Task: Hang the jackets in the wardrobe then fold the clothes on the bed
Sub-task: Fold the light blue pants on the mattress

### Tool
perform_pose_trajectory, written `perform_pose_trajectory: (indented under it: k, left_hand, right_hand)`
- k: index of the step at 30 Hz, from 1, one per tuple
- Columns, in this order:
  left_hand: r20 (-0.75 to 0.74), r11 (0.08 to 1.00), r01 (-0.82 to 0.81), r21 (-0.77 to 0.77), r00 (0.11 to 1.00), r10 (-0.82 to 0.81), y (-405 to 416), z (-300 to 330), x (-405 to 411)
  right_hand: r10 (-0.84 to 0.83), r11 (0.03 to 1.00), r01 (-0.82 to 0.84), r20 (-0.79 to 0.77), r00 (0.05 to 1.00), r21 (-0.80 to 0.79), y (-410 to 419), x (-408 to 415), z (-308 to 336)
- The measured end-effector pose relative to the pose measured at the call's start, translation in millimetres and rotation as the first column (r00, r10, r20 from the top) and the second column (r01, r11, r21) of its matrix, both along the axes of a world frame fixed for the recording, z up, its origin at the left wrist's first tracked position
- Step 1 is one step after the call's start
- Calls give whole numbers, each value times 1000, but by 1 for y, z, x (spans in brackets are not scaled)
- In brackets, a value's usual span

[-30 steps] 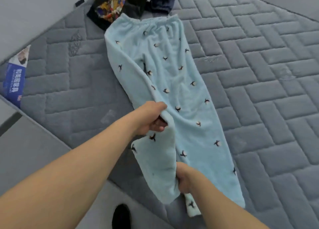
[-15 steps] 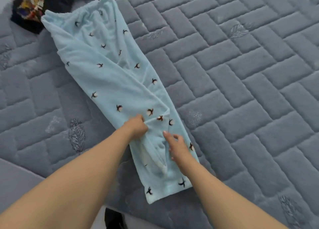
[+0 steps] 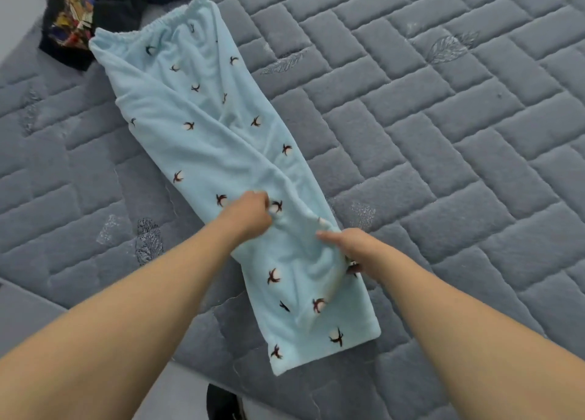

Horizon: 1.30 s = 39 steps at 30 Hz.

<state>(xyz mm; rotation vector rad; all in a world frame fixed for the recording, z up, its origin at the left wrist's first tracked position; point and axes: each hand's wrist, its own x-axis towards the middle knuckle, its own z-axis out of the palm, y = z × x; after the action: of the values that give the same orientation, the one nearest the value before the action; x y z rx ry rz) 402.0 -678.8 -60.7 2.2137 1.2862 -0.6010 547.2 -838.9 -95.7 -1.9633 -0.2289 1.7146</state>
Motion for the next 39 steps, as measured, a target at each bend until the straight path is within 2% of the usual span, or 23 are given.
perform_pose_trajectory:
  k: [2, 3, 4, 6, 8, 10, 11, 13, 15, 16, 18, 20, 22, 24, 27, 33, 36, 39]
  left_hand:
    - [47, 991, 33, 128, 998, -40, 20, -11, 7]
    - [26, 986, 93, 141, 995, -97, 26, -16, 11]
    - [-16, 976, 161, 148, 987, -160, 30, -22, 15]
    - [-129, 945, 284, 161, 955, -265, 34, -32, 20]
    - [-221, 916, 353, 191, 924, -311, 32, -37, 21]
    - [-205, 872, 390, 295, 918, -341, 20, -36, 24]
    - [-164, 834, 411, 367, 911, -377, 12, -36, 28]
    - [-90, 750, 483, 453, 861, -500, -9, -39, 42]
    - [-52, 704, 573, 420, 789, -612, -33, -47, 53]
    - [-51, 701, 615, 362, 764, -644, -43, -52, 57]
    - [-67, 726, 653, 218, 752, -656, -54, -61, 59]
    - [-17, 788, 597, 148, 799, -602, -54, -62, 55]
    - [46, 861, 496, 111, 863, -503, -44, -55, 47]
    - [11, 893, 438, 103, 897, -441, -23, -43, 30]
    - [-105, 922, 369, 117, 928, -358, 26, -23, -3]
    - [-199, 977, 152, 147, 972, -121, 150, 10, -59]
    - [-192, 981, 94, 170, 980, -60, 209, 11, -68]
    - [-74, 976, 31, 216, 997, -15, 260, 7, -63]
  right_hand:
    - [169, 985, -171, 81, 982, 21, 1, -8, 1]
    - [192, 981, -193, 70, 979, 13, -2, -10, 1]
    - [177, 984, -177, -8, 984, 3, -9, -10, 1]
    - [42, 999, -50, -296, 954, -18, -27, -5, 3]
    - [-112, 994, 100, -521, 847, -50, -49, 0, 7]
    - [-197, 979, 185, -610, 768, -84, -70, 1, 8]
    - [-213, 977, 184, -612, 762, -110, -80, -1, 8]
    - [-184, 978, 101, -527, 830, -183, -101, -10, 5]
    - [-56, 962, -34, -318, 946, -271, -116, -22, 1]
    - [42, 945, -110, -218, 975, -307, -118, -24, 0]
    - [302, 864, -318, -105, 948, -389, -112, -20, 3]
    - [531, 751, -477, -12, 848, -457, -96, -8, 6]
    - [633, 720, -499, 163, 756, -482, -76, 5, 10]
    - [605, 775, -459, 299, 738, -434, -54, 13, 16]
    - [474, 876, -387, 360, 804, -288, -9, 8, 18]
    - [390, 916, -373, 552, 737, -148, 118, -30, 26]
    - [318, 936, -340, 624, 714, -88, 195, -48, 25]
    - [267, 953, -293, 655, 707, -73, 270, -61, 15]
